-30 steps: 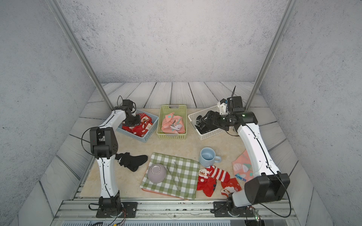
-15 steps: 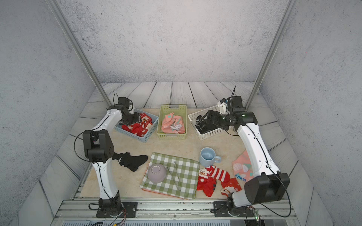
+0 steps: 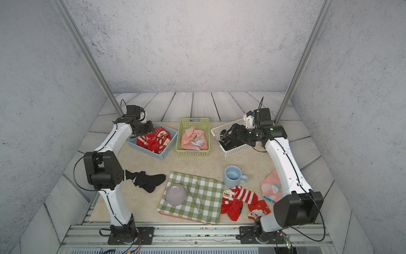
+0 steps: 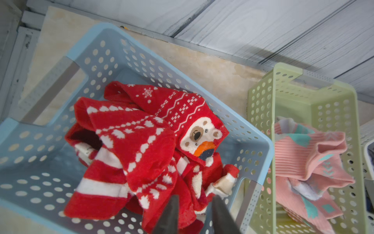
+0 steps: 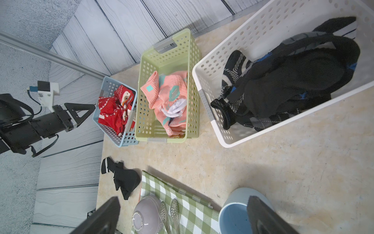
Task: Sort the socks into the basket by color
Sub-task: Place the sock in the bin.
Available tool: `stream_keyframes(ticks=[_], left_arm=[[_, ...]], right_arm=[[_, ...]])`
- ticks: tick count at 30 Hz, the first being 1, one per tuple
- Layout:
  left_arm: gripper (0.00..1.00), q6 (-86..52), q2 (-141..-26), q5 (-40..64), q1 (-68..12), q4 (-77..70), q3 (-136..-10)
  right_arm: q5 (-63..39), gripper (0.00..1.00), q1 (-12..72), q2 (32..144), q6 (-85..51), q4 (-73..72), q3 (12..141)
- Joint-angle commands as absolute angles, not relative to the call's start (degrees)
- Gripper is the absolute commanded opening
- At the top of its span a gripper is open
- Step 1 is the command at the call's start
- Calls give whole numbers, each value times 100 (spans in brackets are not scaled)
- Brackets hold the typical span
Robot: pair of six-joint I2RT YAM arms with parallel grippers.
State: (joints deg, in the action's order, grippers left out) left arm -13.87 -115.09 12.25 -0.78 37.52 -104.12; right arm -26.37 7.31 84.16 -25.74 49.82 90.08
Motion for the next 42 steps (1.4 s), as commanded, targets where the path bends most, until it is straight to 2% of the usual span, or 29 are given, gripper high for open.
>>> stream_keyframes(ticks=[1,5,13,19,26,30,42], left_arm=[[24,-1503,-11915,1160,42,3754,-10486],[26,-1591,-12120,938,113,3717,-10402],[36,-1586,-12392,1085,176,3753,-10285],[55,-1633,-11994,1556,193,3111,-9799],[67,-1608,-11393,1744,193,2918,-9826],[100,-1556,-10958,1815,193,2740,-9691],[100,-1509,-9719,2198,36,2682,-9334]], right_arm=[[-2659,99,707,8480,-2610,4936,8906],[-2633,99,705,8542,-2579,5031,8955],[-2541,99,710,8522,-2575,5045,8886],[-2566,99,711,8569,-2580,5026,8956],[-2595,99,706,8646,-2576,5012,8995],[-2575,99,710,8686,-2555,5030,9025],[-2102,99,706,8698,-2556,5776,8905]])
